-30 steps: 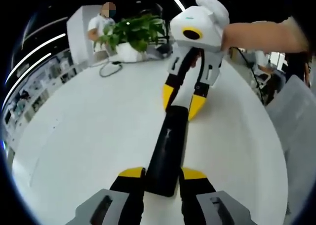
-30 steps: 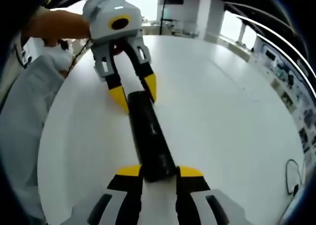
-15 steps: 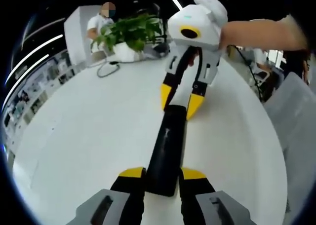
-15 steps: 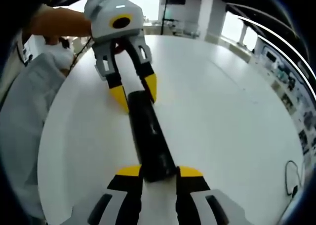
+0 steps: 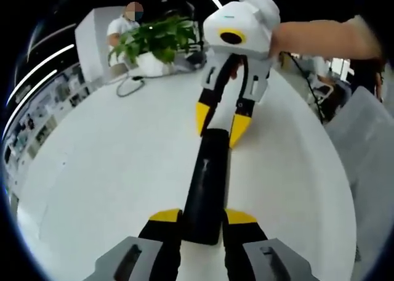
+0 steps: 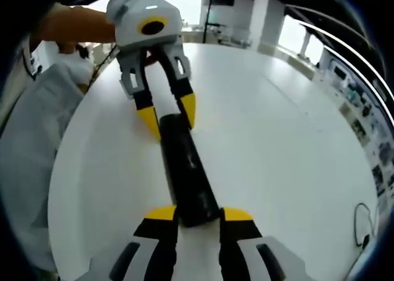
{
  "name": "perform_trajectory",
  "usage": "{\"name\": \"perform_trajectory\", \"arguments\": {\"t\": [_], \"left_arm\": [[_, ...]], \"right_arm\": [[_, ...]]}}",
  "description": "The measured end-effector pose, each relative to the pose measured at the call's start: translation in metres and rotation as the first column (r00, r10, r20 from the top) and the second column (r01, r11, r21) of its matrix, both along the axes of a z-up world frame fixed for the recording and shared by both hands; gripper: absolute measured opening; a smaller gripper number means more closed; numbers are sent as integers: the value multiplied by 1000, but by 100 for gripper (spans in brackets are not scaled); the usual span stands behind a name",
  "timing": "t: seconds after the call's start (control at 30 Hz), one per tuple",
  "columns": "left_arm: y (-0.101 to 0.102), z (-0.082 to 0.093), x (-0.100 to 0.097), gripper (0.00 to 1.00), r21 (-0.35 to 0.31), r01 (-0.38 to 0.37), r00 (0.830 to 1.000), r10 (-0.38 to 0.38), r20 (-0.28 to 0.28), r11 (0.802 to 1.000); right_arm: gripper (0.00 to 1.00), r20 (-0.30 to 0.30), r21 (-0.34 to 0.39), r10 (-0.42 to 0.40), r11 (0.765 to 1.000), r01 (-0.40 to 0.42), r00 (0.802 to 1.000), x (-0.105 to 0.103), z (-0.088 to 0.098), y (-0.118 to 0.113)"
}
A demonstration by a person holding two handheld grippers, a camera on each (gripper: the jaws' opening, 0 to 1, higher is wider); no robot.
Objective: Press the specified remote control buttons in sequence, fully releasing each button before pressing the next.
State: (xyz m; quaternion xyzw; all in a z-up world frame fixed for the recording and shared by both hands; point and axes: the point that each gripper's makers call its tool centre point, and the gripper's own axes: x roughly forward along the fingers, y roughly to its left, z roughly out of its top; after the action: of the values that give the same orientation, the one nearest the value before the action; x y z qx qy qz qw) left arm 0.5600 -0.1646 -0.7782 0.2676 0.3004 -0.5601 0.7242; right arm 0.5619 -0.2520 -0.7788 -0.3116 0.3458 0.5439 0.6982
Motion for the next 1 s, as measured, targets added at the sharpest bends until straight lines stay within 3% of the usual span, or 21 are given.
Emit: {"name": "perform_trajectory", "arguments": {"t": [1.0], "left_arm": [[5, 4, -10, 23, 37, 38, 999, -39, 14, 999]], "right_arm": [[22, 9, -3, 11, 1000, -11, 1000, -10, 5, 5]]}}
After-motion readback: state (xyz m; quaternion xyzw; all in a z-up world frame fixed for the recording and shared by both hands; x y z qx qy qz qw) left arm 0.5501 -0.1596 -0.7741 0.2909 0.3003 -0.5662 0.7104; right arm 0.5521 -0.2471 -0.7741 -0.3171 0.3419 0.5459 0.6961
